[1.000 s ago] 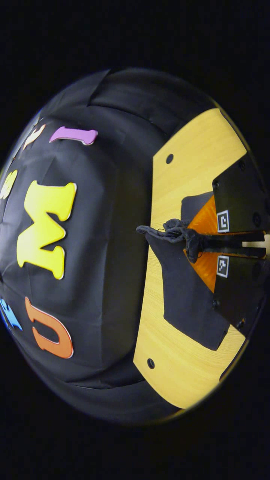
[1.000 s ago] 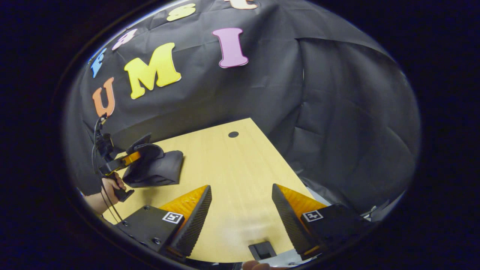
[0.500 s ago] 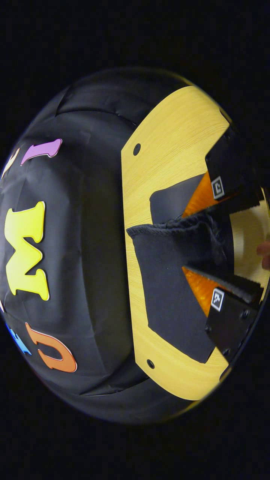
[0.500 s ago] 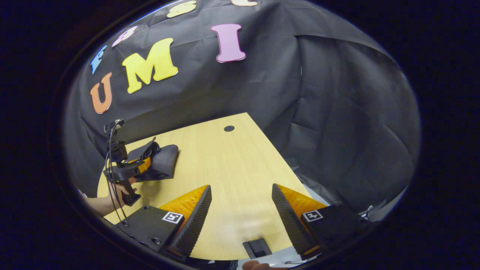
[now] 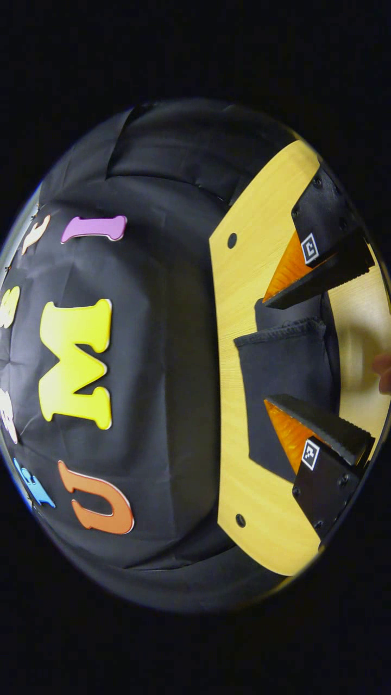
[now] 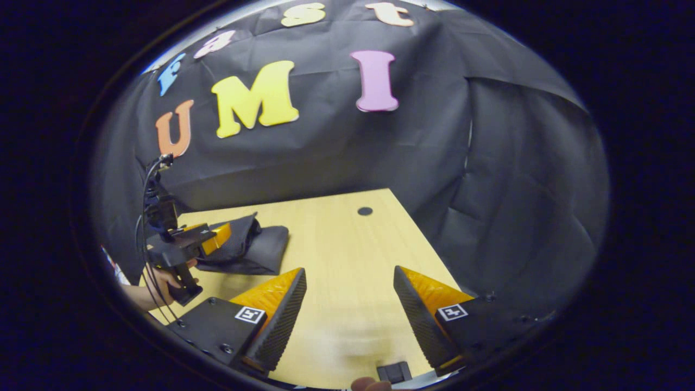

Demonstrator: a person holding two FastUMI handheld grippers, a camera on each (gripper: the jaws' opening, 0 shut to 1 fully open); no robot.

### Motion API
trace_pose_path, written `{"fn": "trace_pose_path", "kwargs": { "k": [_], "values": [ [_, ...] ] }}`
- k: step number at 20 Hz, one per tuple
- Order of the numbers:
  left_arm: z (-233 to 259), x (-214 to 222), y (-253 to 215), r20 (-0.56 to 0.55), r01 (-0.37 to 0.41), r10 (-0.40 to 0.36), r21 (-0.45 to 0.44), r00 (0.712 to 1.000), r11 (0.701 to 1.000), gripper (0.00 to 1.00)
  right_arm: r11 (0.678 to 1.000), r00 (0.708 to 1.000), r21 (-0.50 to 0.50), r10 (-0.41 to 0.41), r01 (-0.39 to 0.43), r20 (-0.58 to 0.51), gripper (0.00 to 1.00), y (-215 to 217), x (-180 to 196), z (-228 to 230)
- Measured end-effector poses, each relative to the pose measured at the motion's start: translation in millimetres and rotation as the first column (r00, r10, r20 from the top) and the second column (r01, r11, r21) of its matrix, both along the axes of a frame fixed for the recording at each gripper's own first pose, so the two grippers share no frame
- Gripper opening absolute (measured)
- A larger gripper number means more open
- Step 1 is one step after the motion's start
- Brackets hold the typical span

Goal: Grasp the waist and the cuffs of the jeans and fold them to make the two legs overlap; first hold the waist and fold one-third of the jeans toward the cuffs, then hold the cuffs and fold the remaining one-third in the same direction to finish folding.

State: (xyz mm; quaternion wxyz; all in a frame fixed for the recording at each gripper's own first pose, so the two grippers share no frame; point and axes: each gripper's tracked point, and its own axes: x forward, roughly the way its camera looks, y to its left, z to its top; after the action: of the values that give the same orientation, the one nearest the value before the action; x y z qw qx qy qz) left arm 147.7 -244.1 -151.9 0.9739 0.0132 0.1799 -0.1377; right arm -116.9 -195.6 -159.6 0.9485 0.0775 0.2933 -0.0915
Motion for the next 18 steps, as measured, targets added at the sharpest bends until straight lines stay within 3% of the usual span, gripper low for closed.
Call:
{"fn": "trace_pose_path", "kwargs": {
  "k": [1, 2, 5, 6, 7, 11, 12, 14, 15, 18],
  "values": [
    [14, -2, 9, 0.021, -0.010, 0.010, -0.009, 1.000, 1.000, 1.00, 1.000, 0.999, -0.017, 0.022, -0.021, 0.028, 0.94, 10, 10, 9],
    [28, -9, 19, 0.035, -0.020, 0.020, -0.020, 0.999, 1.000, 1.00, 0.998, 0.997, -0.037, 0.045, -0.042, 0.057, 0.99, 22, 22, 18],
    [76, -25, 52, 0.102, -0.046, 0.050, -0.039, 0.994, 0.998, 1.00, 0.992, 0.983, -0.082, 0.109, -0.098, 0.145, 0.99, 60, 51, 48],
    [94, -28, 61, 0.137, -0.052, 0.057, -0.034, 0.989, 0.998, 1.00, 0.990, 0.977, -0.088, 0.128, -0.114, 0.173, 0.94, 75, 60, 57],
    [113, -32, 72, 0.177, -0.061, 0.065, -0.025, 0.982, 0.998, 1.00, 0.988, 0.969, -0.088, 0.142, -0.126, 0.200, 0.99, 88, 68, 67],
    [162, -52, 98, 0.256, -0.095, 0.094, -0.009, 0.962, 0.995, 1.00, 0.992, 0.960, -0.065, 0.119, -0.106, 0.254, 0.95, 128, 89, 98],
    [171, -57, 104, 0.261, -0.108, 0.111, -0.023, 0.959, 0.994, 0.94, 0.993, 0.953, -0.047, 0.114, -0.105, 0.281, 0.98, 136, 92, 106],
    [182, -68, 115, 0.268, -0.128, 0.137, -0.052, 0.954, 0.990, 1.00, 0.994, 0.931, -0.040, 0.105, -0.097, 0.350, 1.00, 148, 99, 124],
    [186, -72, 119, 0.268, -0.135, 0.146, -0.060, 0.952, 0.989, 1.00, 0.993, 0.917, -0.059, 0.113, -0.098, 0.383, 0.94, 152, 100, 132],
    [202, -82, 133, 0.293, -0.168, 0.181, -0.069, 0.939, 0.983, 1.00, 0.987, 0.889, -0.124, 0.146, -0.102, 0.435, 0.94, 168, 97, 151]
  ]
}}
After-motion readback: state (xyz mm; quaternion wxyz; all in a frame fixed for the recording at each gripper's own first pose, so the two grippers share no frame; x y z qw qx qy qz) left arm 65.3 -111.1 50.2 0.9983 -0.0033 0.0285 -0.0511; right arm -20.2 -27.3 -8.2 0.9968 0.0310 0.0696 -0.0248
